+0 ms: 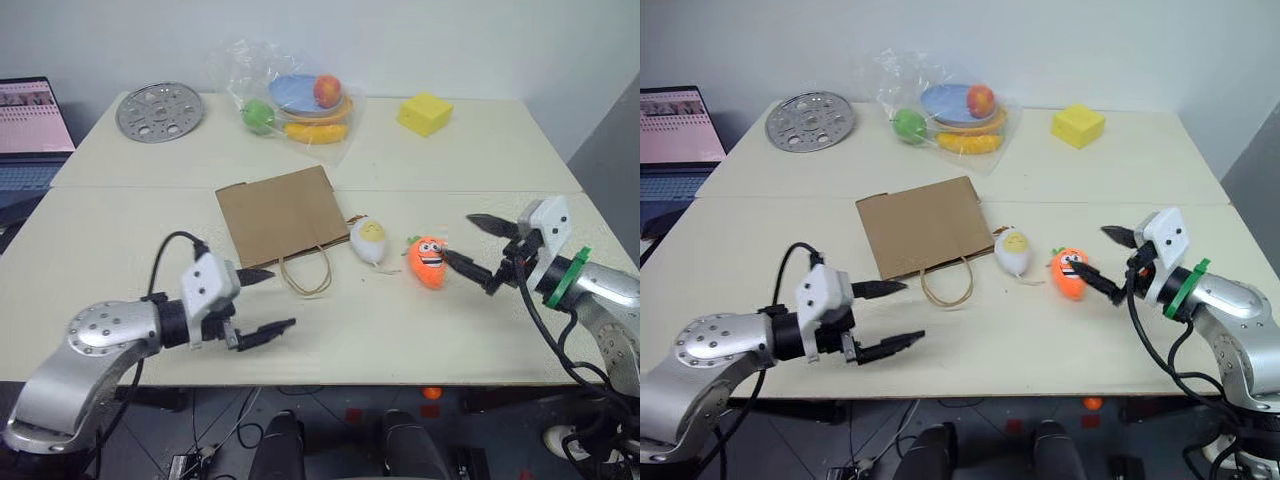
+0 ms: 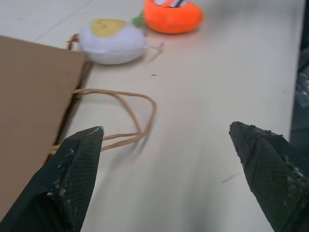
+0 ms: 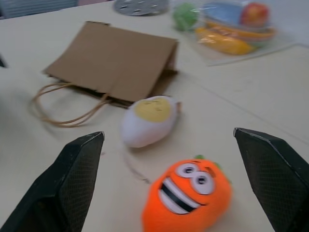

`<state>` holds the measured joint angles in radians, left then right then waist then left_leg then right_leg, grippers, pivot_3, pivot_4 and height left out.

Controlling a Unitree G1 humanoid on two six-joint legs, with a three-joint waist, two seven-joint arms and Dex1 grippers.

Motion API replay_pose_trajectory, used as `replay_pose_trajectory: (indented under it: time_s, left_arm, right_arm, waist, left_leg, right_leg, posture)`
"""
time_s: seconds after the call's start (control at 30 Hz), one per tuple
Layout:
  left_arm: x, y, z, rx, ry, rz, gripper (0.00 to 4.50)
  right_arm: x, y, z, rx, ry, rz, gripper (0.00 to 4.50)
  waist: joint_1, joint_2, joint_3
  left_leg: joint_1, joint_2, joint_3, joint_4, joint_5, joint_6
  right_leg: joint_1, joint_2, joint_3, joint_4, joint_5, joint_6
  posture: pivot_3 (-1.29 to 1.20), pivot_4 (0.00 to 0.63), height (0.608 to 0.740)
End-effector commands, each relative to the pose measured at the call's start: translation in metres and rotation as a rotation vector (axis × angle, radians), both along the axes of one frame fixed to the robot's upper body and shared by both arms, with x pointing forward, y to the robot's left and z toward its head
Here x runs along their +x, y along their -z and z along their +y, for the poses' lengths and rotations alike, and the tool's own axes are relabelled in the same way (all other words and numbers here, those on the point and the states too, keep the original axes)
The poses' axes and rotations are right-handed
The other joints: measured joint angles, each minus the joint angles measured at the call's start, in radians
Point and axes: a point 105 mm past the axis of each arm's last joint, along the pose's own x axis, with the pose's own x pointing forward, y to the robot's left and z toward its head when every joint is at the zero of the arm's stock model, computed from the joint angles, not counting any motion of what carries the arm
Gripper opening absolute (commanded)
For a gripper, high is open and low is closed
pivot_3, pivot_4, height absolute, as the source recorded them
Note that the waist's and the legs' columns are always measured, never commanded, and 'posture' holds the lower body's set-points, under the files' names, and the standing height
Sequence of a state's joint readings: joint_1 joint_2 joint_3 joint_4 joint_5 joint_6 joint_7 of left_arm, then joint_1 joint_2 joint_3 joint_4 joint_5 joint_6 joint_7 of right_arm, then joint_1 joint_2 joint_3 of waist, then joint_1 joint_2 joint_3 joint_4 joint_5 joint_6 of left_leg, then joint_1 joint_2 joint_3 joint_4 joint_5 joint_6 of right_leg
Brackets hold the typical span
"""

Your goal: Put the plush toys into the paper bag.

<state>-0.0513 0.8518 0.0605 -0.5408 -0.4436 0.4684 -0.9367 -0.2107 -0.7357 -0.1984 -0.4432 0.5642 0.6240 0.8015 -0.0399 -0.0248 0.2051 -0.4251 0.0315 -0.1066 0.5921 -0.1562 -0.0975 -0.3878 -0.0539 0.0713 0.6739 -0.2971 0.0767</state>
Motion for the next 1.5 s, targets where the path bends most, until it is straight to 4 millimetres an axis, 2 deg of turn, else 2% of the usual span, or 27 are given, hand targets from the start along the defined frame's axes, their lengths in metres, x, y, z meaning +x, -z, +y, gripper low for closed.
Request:
replay_pose_trajectory:
  time_s: [0.03,0.13,0.4,0.5,0.87,0.9,1.03,1.1,1.23,1.37,1.5]
  left_arm:
    - [0.002,-0.001,-0.007,0.056,0.04,-0.054,4.46]
    - [0.02,0.019,-0.022,0.169,0.078,-0.11,4.46]
    - [0.033,0.042,-0.04,0.24,0.193,-0.149,4.46]
    - [0.042,0.039,-0.042,0.246,0.194,-0.208,3.83]
    - [0.049,0.035,-0.042,0.234,0.26,-0.249,0.33]
    - [0.05,0.031,-0.039,0.233,0.27,-0.243,0.03]
    - [0.057,0.015,-0.028,0.19,0.259,-0.183,0.03]
    - [0.058,-0.001,-0.018,0.098,0.245,-0.008,0.03]
    - [0.066,-0.055,-0.009,-0.156,0.248,0.267,0.03]
    - [0.074,-0.079,-0.01,-0.206,0.245,0.304,0.03]
    - [0.087,-0.091,-0.009,-0.243,0.205,0.283,0.03]
  right_arm:
    - [-0.013,-0.01,0.01,-0.025,-0.091,-0.023,4.5]
    - [-0.02,-0.007,0.021,-0.07,-0.122,-0.048,4.5]
    - [-0.028,-0.008,0.028,-0.027,-0.077,-0.052,4.5]
    - [-0.03,-0.004,0.024,-0.02,-0.045,-0.047,4.5]
    - [-0.029,-0.002,0.02,-0.01,0.01,-0.055,4.5]
    - [-0.029,-0.001,0.02,-0.011,0.01,-0.055,4.5]
    - [-0.029,0.0,0.018,-0.016,0.011,-0.049,4.5]
    - [-0.028,0.003,0.015,-0.037,0.008,-0.041,4.5]
    - [-0.023,0.005,0.023,-0.042,-0.02,-0.04,4.5]
    - [-0.022,0.009,0.044,-0.02,-0.074,-0.044,4.5]
    - [-0.017,0.012,0.061,-0.015,-0.099,-0.057,4.5]
  waist:
    - [0.005,0.0,0.0]
    - [0.01,0.0,0.0]
    - [0.008,0.0,0.0]
    - [0.009,-0.001,0.0]
    - [0.008,-0.001,0.0]
    - [0.008,-0.001,0.0]
    - [0.008,-0.001,0.0]
    - [0.008,-0.001,0.0]
    - [0.006,-0.001,0.0]
    - [0.0,-0.001,0.0]
    - [-0.006,-0.001,0.0]
  left_leg:
    - [0.0,0.0,0.0,0.0,0.0,0.0]
    - [0.0,0.0,0.0,0.0,0.0,0.0]
    - [-0.002,0.0,-0.001,0.0,0.0,0.0]
    - [-0.002,0.0,-0.001,-0.001,0.0,0.0]
    - [-0.002,0.0,-0.001,0.0,0.0,0.0]
    - [-0.002,0.0,-0.001,0.0,0.0,0.0]
    - [-0.002,0.0,-0.001,0.0,0.0,0.0]
    - [-0.002,0.0,-0.001,0.001,0.0,0.0]
    - [-0.002,0.0,-0.002,0.002,0.0,0.0]
    - [-0.002,0.0,-0.003,0.001,0.0,0.001]
    - [-0.002,0.0,-0.004,0.0,0.0,0.0]
  right_leg:
    - [0.0,0.0,0.0,-0.001,0.0,0.0]
    - [0.0,0.0,0.0,0.0,0.0,0.0]
    - [-0.001,0.0,-0.001,-0.002,0.004,0.008]
    - [-0.001,0.0,-0.001,-0.002,0.004,0.008]
    - [-0.001,0.0,-0.001,-0.001,0.004,0.008]
    - [-0.001,0.0,-0.001,-0.001,0.004,0.008]
    - [-0.001,0.0,-0.001,-0.001,0.004,0.008]
    - [-0.001,0.0,-0.001,-0.001,0.004,0.008]
    - [-0.001,0.0,-0.002,0.001,0.004,0.008]
    - [-0.001,0.001,-0.003,0.0,0.004,0.009]
    - [-0.002,0.001,-0.004,0.003,0.003,0.01]
  posture:
    - [0.0,0.15,0.74]
    - [0.0,0.15,0.74]
    - [0.0,0.15,0.74]
    - [0.0,0.15,0.74]
    - [0.0,0.15,0.74]
    - [0.0,0.15,0.74]
    - [0.0,0.15,0.74]
    - [0.0,0.15,0.74]
    - [0.0,0.15,0.74]
    - [0.0,0.15,0.74]
    - [0.0,0.15,0.74]
